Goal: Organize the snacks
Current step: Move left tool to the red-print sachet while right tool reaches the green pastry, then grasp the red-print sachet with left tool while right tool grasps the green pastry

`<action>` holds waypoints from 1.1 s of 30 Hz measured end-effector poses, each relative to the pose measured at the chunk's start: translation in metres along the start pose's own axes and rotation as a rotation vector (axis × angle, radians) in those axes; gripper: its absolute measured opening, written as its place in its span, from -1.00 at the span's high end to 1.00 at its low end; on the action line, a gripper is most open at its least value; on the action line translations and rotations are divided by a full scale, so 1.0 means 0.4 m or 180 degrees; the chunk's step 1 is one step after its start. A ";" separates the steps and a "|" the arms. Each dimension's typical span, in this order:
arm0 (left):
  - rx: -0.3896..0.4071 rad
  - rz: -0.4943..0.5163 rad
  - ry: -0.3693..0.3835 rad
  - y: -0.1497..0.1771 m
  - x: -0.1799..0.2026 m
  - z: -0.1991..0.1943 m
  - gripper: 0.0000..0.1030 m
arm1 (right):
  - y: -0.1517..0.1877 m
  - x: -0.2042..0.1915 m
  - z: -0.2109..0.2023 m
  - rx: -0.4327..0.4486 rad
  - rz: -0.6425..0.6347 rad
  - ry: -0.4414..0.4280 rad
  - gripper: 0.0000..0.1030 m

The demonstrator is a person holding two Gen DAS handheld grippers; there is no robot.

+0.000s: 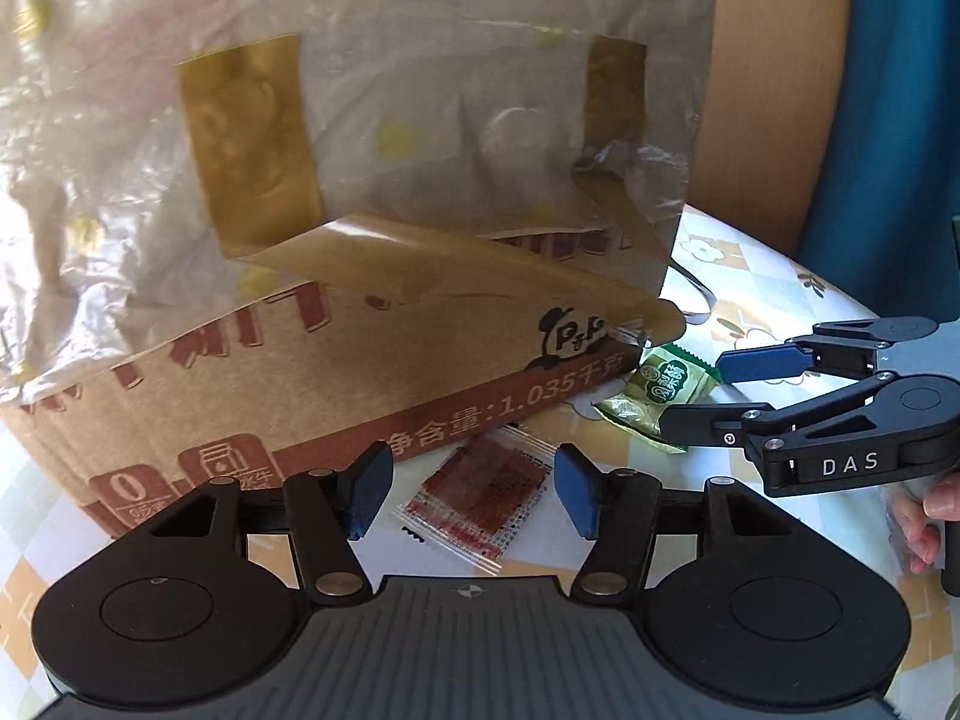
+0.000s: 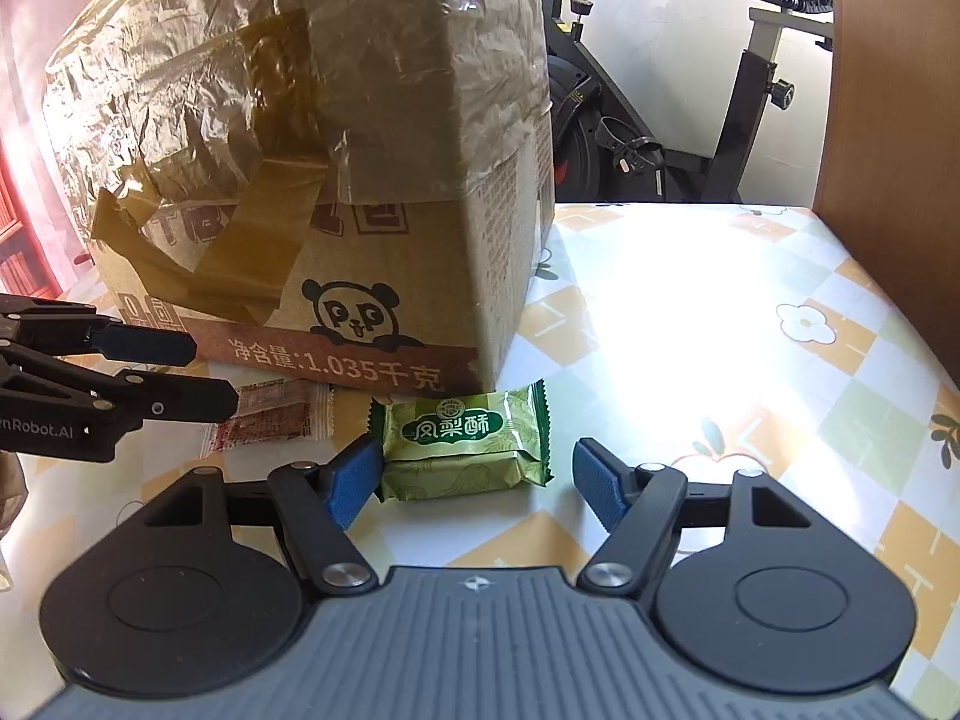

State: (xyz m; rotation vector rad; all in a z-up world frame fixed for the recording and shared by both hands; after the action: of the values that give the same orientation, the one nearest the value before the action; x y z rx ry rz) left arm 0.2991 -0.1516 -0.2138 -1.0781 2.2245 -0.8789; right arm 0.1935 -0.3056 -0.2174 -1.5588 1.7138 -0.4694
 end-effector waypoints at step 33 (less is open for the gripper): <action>-0.0308 -0.0269 -0.0263 0.039 0.061 0.044 0.18 | 0.004 0.027 -0.034 0.0211 0.0224 -0.0127 -0.36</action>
State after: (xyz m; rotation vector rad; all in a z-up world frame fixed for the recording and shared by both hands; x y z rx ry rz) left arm 0.2898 -0.1699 -0.2408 -1.2388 2.1860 -0.7536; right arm 0.1829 -0.3188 -0.2128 -1.4467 1.6998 -0.4520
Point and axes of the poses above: each gripper's, at about its wrist camera, not at the fingertips, and z roughly the way its jaws point, x to its right, y to its underside, the point moved 5 cm from there along z, roughly the way its jaws point, and after that the axes turned 14 degrees about -y, right-handed, at the moved point
